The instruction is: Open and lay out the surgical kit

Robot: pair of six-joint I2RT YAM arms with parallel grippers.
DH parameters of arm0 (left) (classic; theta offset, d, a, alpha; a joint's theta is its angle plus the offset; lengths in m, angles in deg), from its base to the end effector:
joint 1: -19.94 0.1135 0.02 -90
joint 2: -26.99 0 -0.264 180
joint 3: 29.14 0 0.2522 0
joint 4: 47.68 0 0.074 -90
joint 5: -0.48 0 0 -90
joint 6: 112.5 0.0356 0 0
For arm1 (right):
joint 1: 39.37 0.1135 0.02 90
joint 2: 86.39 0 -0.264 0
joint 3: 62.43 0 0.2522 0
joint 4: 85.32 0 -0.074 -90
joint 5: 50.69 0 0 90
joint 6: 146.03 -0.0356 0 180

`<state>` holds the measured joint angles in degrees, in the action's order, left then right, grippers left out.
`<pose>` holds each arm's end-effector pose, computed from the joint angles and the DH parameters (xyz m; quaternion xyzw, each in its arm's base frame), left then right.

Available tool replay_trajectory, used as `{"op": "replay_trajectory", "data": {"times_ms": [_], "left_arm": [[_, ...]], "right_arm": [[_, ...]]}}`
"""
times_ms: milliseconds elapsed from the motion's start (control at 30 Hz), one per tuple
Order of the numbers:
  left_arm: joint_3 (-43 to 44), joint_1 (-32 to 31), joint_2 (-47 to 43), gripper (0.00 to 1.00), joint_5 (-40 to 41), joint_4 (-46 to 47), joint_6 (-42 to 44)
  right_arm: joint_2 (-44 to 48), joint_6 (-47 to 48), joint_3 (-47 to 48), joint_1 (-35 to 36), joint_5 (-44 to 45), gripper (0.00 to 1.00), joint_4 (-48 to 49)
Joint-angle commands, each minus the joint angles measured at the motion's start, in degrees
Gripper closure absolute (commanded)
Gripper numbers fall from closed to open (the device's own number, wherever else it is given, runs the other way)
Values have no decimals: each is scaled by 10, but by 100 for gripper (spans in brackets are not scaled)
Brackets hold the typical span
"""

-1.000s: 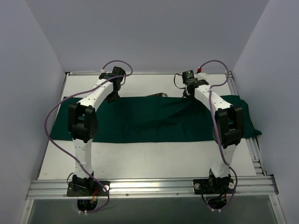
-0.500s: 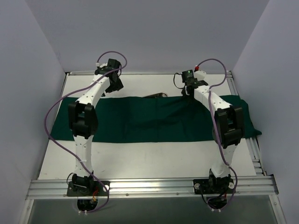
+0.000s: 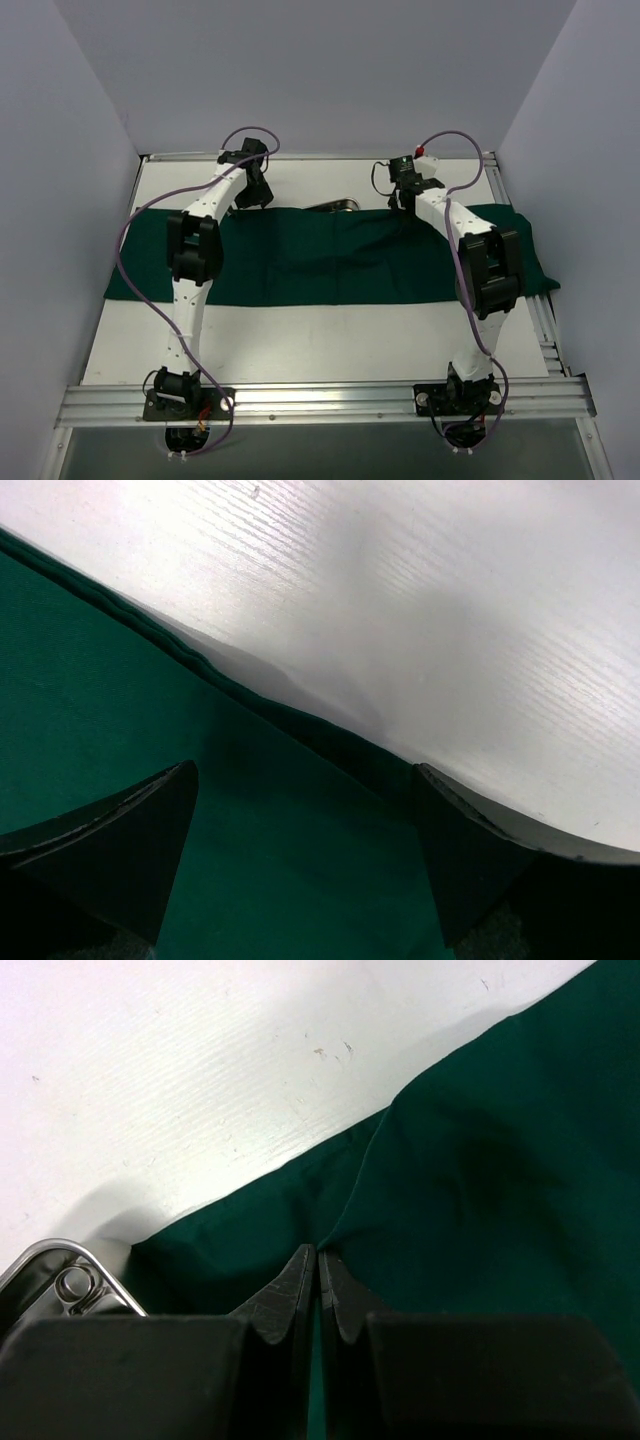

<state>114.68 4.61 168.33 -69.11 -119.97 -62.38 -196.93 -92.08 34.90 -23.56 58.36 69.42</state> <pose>0.5001 -0.1242 0.1886 -0.2363 0.9402 0.0746 0.2337 0.4289 0.1094 0.2361 0.2269 0.8617 0.0534 0.4507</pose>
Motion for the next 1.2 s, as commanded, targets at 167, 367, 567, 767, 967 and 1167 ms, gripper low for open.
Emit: {"op": "replay_trajectory", "data": {"times_ms": [167, 367, 567, 767, 967, 1167], "left_arm": [[40, 2, 12, 0, -3, -24, 4], [39, 2, 11, 23, -5, -32, 7], [34, 2, 11, 34, -13, -43, 15], [30, 3, 9, 39, -12, -47, 24], [31, 4, 16, 51, -12, -48, 26], [35, 5, 23, 60, -11, -46, 28]], "right_arm": [[39, 9, -9, 3, -1, 100, 10], [43, 9, -10, 2, -1, 100, 13], [43, 8, -10, 4, -4, 100, 14], [43, 8, -10, 4, -6, 100, 17], [44, 9, -12, 4, -9, 100, 19], [40, 10, -13, 4, -12, 100, 24]]}}
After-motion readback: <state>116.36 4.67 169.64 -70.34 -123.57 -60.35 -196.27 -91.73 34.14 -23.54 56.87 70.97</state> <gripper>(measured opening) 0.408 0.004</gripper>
